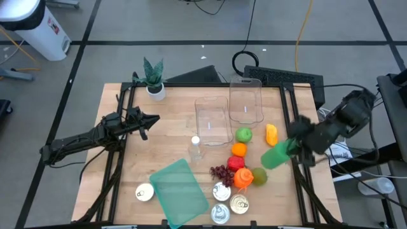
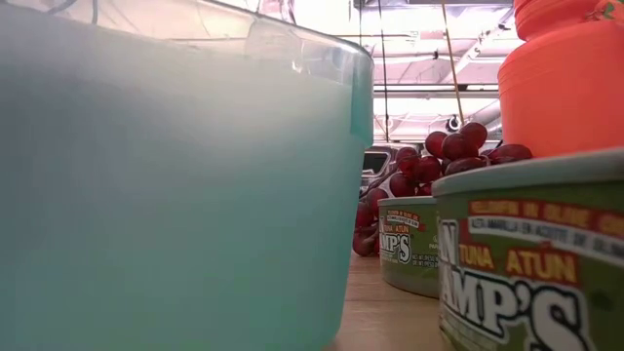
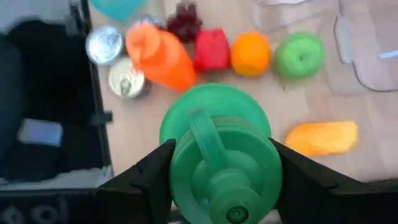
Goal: Pick & Place Food Item
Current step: Put the green water bottle into the top transparent bin
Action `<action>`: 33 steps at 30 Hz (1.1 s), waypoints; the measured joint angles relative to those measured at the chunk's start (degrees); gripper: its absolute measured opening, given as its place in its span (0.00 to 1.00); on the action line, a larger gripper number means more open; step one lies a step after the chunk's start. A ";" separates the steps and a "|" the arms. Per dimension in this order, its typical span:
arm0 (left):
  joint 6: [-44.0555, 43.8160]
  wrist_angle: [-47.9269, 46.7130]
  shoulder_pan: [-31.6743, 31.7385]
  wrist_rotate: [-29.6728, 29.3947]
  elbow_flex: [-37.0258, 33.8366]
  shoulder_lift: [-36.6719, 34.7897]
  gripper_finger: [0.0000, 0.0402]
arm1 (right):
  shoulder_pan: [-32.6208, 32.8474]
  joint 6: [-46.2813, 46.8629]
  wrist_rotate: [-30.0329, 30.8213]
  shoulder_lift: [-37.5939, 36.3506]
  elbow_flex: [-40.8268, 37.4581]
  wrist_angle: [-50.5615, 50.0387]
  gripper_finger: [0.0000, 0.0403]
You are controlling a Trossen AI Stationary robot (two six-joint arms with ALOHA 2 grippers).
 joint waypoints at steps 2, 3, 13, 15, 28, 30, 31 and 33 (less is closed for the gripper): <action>0.00 -0.07 -0.01 -0.02 0.00 0.02 0.13 | -2.01 -4.54 0.68 -1.62 0.07 1.46 0.50; 0.06 -0.05 0.00 -0.04 0.00 0.02 0.13 | -3.27 -6.26 1.59 -1.75 0.57 0.80 0.50; 0.37 -0.53 -0.01 -1.60 0.00 0.02 0.13 | -23.73 -30.90 16.55 0.63 9.07 3.29 0.50; 0.38 -0.56 0.00 -1.77 0.00 0.01 0.13 | -29.62 -35.73 16.51 3.47 12.36 3.52 0.50; 1.63 -0.66 0.01 -6.01 0.00 0.02 0.13 | -70.58 -66.95 -5.35 30.23 19.50 5.68 0.50; 1.71 -0.65 0.00 -6.01 0.00 0.02 0.13 | -74.31 -69.14 -6.12 33.50 19.32 7.64 0.50; 1.73 -0.66 -0.01 -5.99 0.00 0.02 0.13 | -75.57 -69.81 -6.12 34.83 19.32 8.77 0.50; 1.77 -0.64 0.01 -5.99 0.00 0.00 0.13 | -77.16 -71.33 -7.14 36.86 19.32 10.16 0.50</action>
